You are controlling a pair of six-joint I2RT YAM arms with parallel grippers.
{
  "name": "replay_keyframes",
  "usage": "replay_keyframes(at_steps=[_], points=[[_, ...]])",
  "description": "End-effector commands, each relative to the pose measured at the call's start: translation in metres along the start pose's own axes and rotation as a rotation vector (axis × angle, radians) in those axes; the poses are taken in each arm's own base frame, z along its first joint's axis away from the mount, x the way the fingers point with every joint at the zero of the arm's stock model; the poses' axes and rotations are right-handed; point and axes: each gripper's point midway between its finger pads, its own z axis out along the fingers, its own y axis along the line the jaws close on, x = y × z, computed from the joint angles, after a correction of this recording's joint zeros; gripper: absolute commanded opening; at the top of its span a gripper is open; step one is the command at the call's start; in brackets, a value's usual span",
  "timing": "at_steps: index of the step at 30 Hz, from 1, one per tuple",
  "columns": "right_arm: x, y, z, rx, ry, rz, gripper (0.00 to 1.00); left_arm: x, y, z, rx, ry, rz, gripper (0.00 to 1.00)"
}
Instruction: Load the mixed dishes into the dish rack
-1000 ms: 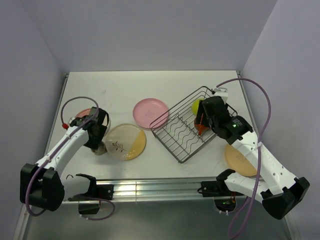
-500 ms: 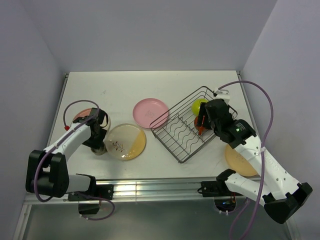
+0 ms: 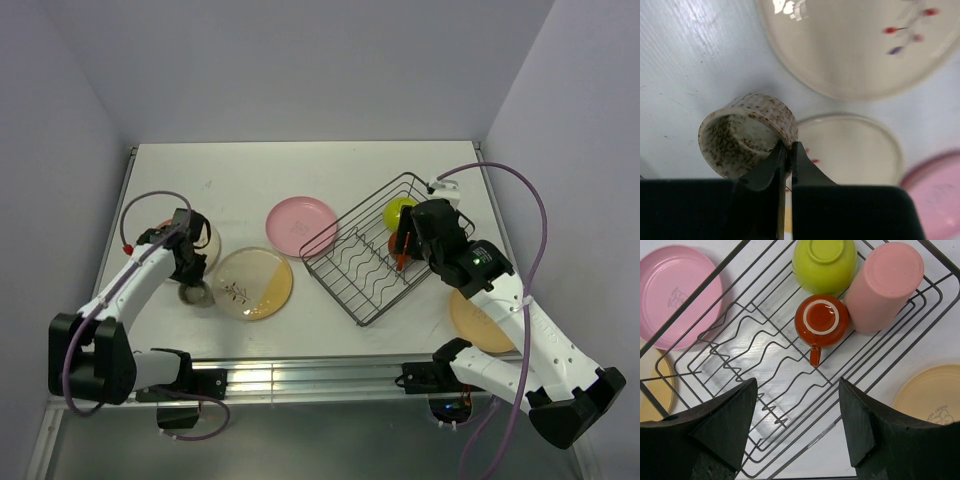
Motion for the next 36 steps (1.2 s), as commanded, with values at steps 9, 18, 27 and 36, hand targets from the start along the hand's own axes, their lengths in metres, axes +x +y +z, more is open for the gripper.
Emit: replay_keyframes(at_steps=[9,18,27,36], points=[[0.006,0.07,-0.015,-0.361,0.086,0.044,0.73,-0.041,-0.073,-0.174,0.793,-0.02,-0.039,0.0],[-0.016,0.174,-0.094,-1.059,0.155,0.204,0.75,0.013,-0.091,-0.304,1.754,0.264,0.09,0.0],[-0.033,0.215,-0.125,-1.345,0.223,0.291,0.78,0.023,-0.054,-0.333,2.079,0.493,-0.013,0.0],[-0.032,0.261,-0.117,-1.338,0.233,0.211,0.94,0.029,-0.04,-0.344,2.135,0.6,-0.058,0.0]])
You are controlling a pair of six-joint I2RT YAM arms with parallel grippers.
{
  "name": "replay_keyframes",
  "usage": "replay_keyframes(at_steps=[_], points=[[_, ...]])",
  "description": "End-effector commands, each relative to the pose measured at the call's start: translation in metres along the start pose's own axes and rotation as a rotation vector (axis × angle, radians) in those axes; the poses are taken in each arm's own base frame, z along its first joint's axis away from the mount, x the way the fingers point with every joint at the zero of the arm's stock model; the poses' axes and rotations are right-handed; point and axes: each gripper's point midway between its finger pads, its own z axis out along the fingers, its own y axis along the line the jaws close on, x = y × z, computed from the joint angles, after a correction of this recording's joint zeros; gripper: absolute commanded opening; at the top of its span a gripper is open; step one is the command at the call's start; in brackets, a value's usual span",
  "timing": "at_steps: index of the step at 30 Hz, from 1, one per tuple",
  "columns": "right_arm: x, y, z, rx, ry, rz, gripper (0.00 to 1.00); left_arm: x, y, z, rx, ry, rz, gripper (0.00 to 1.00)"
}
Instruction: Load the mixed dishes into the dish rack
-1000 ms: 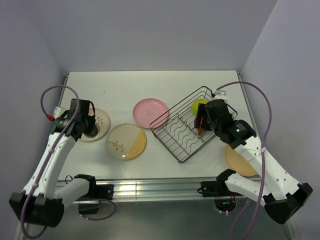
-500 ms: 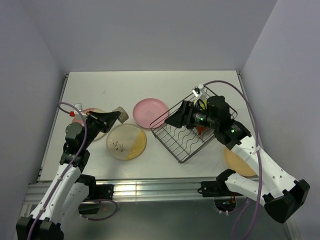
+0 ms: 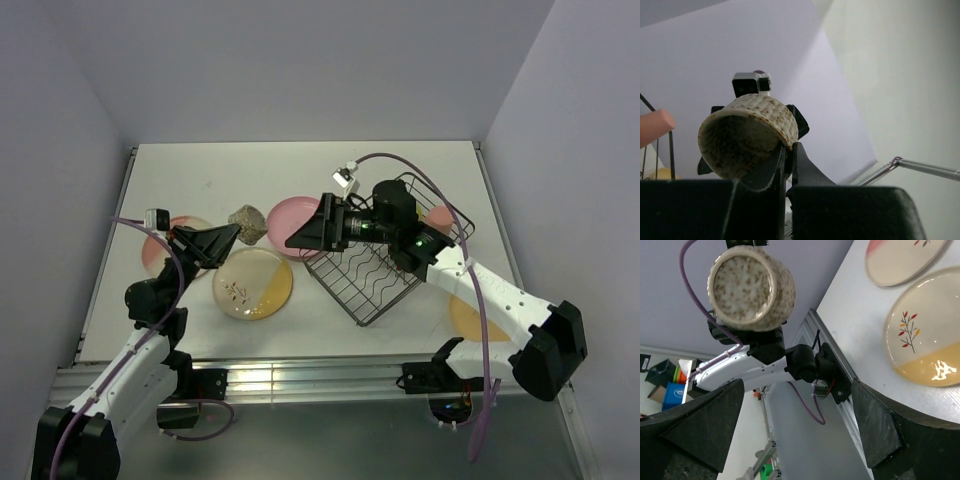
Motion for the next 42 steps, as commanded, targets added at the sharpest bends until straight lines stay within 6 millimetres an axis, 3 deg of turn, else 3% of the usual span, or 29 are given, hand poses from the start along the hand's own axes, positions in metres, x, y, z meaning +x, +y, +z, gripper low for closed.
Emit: replay_keyframes(at_steps=[1,12,16,22,25,29,33,34,36,37,38,39,40,42], points=[[-0.019,0.04,0.01,-0.079,-0.042,-0.114,0.96,0.012,-0.035,-0.004,0.139,0.04,0.011,0.0],[-0.029,0.053,0.046,-0.075,-0.003,-0.198,1.0,0.018,-0.025,-0.006,0.097,0.061,-0.047,0.0],[-0.027,0.045,0.058,-0.044,0.032,-0.193,1.0,0.02,-0.019,-0.005,0.074,0.067,-0.062,0.0],[-0.024,0.05,0.07,-0.043,0.055,-0.213,0.99,0.023,-0.014,-0.003,0.054,0.083,-0.079,0.0],[-0.023,0.052,0.073,-0.024,0.059,-0.225,0.97,0.023,-0.01,-0.002,0.038,0.085,-0.082,0.0],[-0.023,0.05,0.074,-0.005,0.053,-0.242,0.85,0.024,-0.01,-0.003,0.037,0.087,-0.083,0.0],[-0.024,0.048,0.072,0.007,0.043,-0.249,0.83,0.025,-0.008,-0.004,0.03,0.088,-0.089,0.0],[-0.024,0.049,0.072,0.007,0.045,-0.249,0.79,0.025,-0.006,-0.004,0.024,0.088,-0.092,0.0],[-0.022,0.048,0.073,0.008,0.054,-0.248,0.51,0.025,-0.006,-0.004,0.023,0.089,-0.091,0.0],[-0.022,0.047,0.072,0.014,0.056,-0.247,0.22,0.026,-0.006,-0.005,0.024,0.091,-0.087,0.0],[-0.022,0.047,0.071,0.019,0.052,-0.251,0.0,0.026,-0.002,-0.004,0.008,0.091,-0.088,0.07],[-0.023,0.043,0.07,0.036,0.042,-0.255,0.0,0.026,-0.003,-0.003,0.004,0.097,-0.082,0.2],[-0.023,0.044,0.066,0.042,0.032,-0.261,0.0,0.026,0.0,-0.003,-0.011,0.096,-0.079,0.58],[-0.028,0.033,0.062,0.1,0.0,-0.278,0.0,0.023,0.013,-0.003,-0.077,0.075,-0.084,0.94]])
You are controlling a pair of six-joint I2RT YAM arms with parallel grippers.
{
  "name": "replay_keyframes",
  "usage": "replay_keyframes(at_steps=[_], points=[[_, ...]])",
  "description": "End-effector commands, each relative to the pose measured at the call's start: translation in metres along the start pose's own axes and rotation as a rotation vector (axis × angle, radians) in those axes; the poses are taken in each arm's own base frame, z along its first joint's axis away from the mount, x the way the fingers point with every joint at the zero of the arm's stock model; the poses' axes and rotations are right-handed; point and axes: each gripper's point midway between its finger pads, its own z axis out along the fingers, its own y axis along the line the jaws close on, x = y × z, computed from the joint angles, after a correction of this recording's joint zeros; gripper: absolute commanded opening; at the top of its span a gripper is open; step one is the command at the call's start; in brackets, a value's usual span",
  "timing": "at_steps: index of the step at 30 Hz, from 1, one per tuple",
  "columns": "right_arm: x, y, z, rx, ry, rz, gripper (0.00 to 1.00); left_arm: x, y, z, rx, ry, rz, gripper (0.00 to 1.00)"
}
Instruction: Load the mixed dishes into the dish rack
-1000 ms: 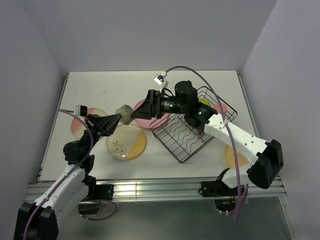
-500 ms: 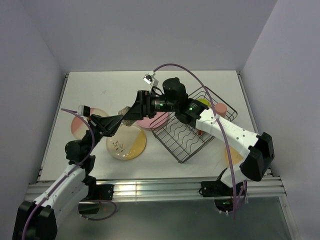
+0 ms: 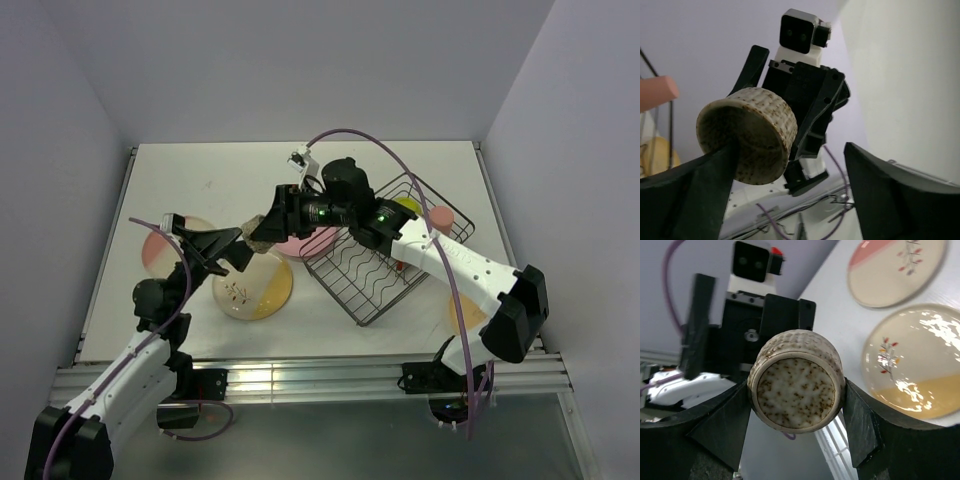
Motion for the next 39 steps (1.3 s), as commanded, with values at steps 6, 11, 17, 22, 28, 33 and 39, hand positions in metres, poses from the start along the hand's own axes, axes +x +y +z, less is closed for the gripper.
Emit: replay_keyframes(at_steps=[6,11,17,22,28,33,39], points=[[-0.023,-0.032,-0.039,0.22,-0.125,-0.075,0.0,-0.015,0.04,-0.004,-0.292,-0.099,0.054,0.99],[-0.033,-0.129,-0.083,0.691,-0.164,-0.068,0.0,-0.035,0.067,-0.012,-0.573,-0.168,0.142,0.99],[-0.026,-0.212,-0.128,1.065,-0.141,-0.083,0.0,-0.022,0.074,-0.006,-0.577,-0.072,0.118,0.98],[-0.026,-0.252,-0.147,1.185,-0.13,-0.087,0.0,-0.02,0.08,-0.008,-0.573,-0.054,0.109,0.94],[-0.02,-0.294,-0.158,1.282,-0.096,-0.049,0.0,-0.019,0.083,-0.01,-0.582,-0.044,0.125,0.92],[-0.019,-0.317,-0.161,1.31,-0.093,-0.024,0.0,-0.018,0.087,-0.01,-0.597,-0.031,0.135,0.91],[-0.012,-0.35,-0.154,1.358,-0.037,-0.008,0.0,-0.016,0.095,-0.01,-0.607,-0.007,0.122,0.91]])
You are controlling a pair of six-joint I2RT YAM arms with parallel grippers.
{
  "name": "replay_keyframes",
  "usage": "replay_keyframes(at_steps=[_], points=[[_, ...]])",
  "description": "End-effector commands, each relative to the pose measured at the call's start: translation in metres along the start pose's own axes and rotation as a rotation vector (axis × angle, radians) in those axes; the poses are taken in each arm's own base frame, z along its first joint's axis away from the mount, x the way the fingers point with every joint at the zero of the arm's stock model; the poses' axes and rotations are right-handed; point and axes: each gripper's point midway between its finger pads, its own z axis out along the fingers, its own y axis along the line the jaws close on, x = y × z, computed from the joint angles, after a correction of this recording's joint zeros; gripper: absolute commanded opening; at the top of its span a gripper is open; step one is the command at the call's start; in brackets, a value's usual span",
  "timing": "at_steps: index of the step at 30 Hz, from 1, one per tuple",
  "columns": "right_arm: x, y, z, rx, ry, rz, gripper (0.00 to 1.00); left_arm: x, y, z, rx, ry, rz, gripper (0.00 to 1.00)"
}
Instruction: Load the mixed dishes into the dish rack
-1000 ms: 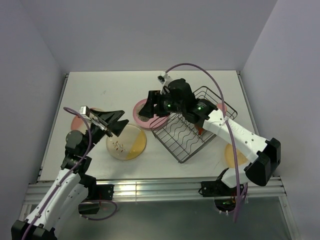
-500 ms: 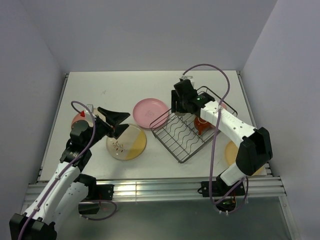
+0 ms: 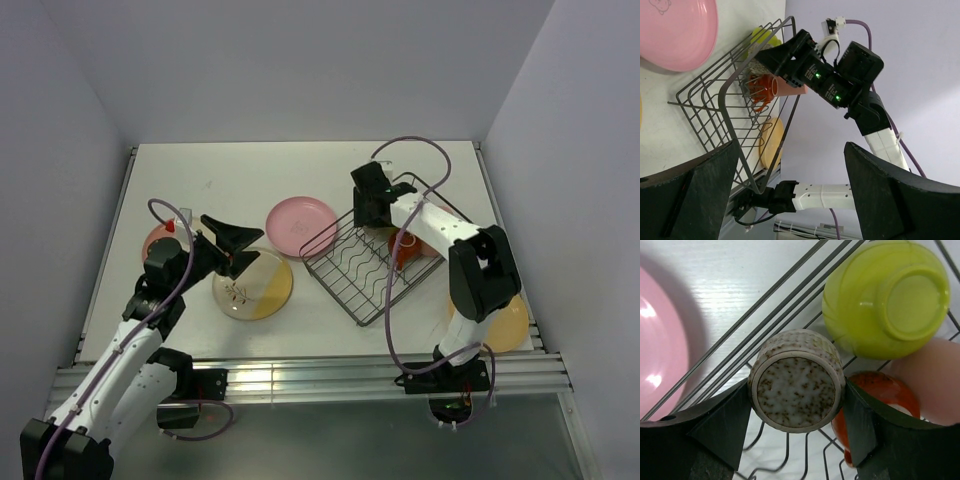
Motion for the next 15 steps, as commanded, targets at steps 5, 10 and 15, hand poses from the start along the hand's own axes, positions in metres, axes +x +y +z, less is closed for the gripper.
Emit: replay_keyframes(at_steps=[5,10,15], points=[[-0.019,-0.001,0.023,0.042,-0.042,-0.003,0.05,0.006,0.0,0.002,0.016,0.044,0.04,0.91],[-0.018,0.0,0.029,0.048,-0.031,-0.012,0.3,0.007,-0.001,0.004,0.019,0.05,0.046,0.91],[-0.019,-0.001,0.027,0.045,-0.033,-0.011,0.71,0.008,-0.001,0.005,0.02,0.062,0.051,0.92]])
